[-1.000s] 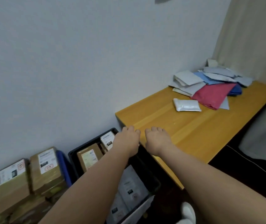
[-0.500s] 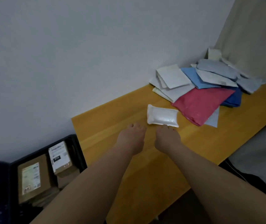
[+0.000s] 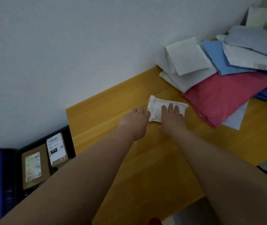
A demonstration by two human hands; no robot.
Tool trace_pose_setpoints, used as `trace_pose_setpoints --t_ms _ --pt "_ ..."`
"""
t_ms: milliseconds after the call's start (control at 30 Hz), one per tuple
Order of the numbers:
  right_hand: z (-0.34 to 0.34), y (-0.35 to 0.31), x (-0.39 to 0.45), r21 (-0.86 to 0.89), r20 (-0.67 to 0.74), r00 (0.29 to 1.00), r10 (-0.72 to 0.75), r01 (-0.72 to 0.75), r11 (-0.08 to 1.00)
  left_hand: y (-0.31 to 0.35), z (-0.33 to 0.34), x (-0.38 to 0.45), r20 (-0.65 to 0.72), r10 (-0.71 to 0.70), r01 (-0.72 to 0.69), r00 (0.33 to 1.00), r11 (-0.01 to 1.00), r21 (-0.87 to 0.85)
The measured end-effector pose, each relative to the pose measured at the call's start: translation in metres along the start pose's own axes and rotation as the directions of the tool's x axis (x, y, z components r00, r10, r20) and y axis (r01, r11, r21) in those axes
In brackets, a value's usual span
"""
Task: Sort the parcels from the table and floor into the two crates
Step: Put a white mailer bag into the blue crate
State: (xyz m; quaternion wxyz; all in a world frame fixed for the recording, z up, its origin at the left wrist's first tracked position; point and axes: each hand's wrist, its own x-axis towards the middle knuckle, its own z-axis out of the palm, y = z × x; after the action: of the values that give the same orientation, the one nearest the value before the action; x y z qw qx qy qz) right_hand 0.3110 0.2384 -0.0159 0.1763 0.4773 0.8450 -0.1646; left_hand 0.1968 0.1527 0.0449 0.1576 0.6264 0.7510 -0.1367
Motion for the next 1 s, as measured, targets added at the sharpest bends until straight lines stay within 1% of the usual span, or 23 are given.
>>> trace_pose_setpoints --t_ms 167,233,333,400,600,800,867,900,933,967,1000 --pt "0.004 0.013 0.033 -0.007 0.097 0.995 0.018 -0.018 1.000 -0.020 0.012 0.019 0.048 -0.065 0.067 0.997 0.997 -0.046" --pt "0.006 0.015 0.042 -0.031 0.062 0.998 0.024 -0.022 0.999 -0.030 0.020 0.022 0.071 -0.096 0.102 0.993 0.992 -0.077" --pt "0.004 0.012 0.052 -0.073 -0.047 0.998 0.030 -0.033 0.997 -0.038 0.031 0.020 0.111 -0.120 0.132 0.987 0.986 -0.099" --pt "0.001 0.006 0.055 -0.084 -0.075 0.997 0.032 -0.038 0.996 -0.042 0.038 0.017 0.123 -0.134 0.149 0.983 0.982 -0.117" --pt "0.010 -0.021 0.039 -0.024 0.018 0.998 -0.060 0.060 0.998 -0.053 0.050 -0.003 0.173 -0.192 0.221 0.966 0.960 -0.173" --pt "0.024 -0.041 -0.002 -0.025 0.107 0.978 -0.179 0.183 0.983 -0.063 0.056 -0.040 0.129 -0.241 0.265 0.962 0.941 -0.212" --pt "0.025 -0.045 -0.016 0.039 0.156 0.967 -0.199 0.196 0.980 -0.066 0.060 -0.058 0.129 -0.258 0.281 0.958 0.932 -0.228" --pt "0.023 -0.047 -0.022 0.123 0.180 0.964 -0.193 0.173 0.977 -0.067 0.061 -0.067 0.128 -0.264 0.288 0.956 0.928 -0.235" --pt "0.021 -0.049 -0.028 0.275 0.212 0.961 -0.179 0.117 0.954 -0.069 0.063 -0.076 0.127 -0.271 0.295 0.954 0.924 -0.244" --pt "0.018 -0.052 -0.035 0.471 0.239 0.955 -0.173 0.042 0.881 -0.071 0.064 -0.085 0.128 -0.279 0.304 0.952 0.918 -0.255" --pt "0.014 -0.057 -0.041 0.661 0.244 0.951 -0.188 -0.021 0.750 -0.073 0.065 -0.094 0.129 -0.290 0.315 0.948 0.910 -0.270"
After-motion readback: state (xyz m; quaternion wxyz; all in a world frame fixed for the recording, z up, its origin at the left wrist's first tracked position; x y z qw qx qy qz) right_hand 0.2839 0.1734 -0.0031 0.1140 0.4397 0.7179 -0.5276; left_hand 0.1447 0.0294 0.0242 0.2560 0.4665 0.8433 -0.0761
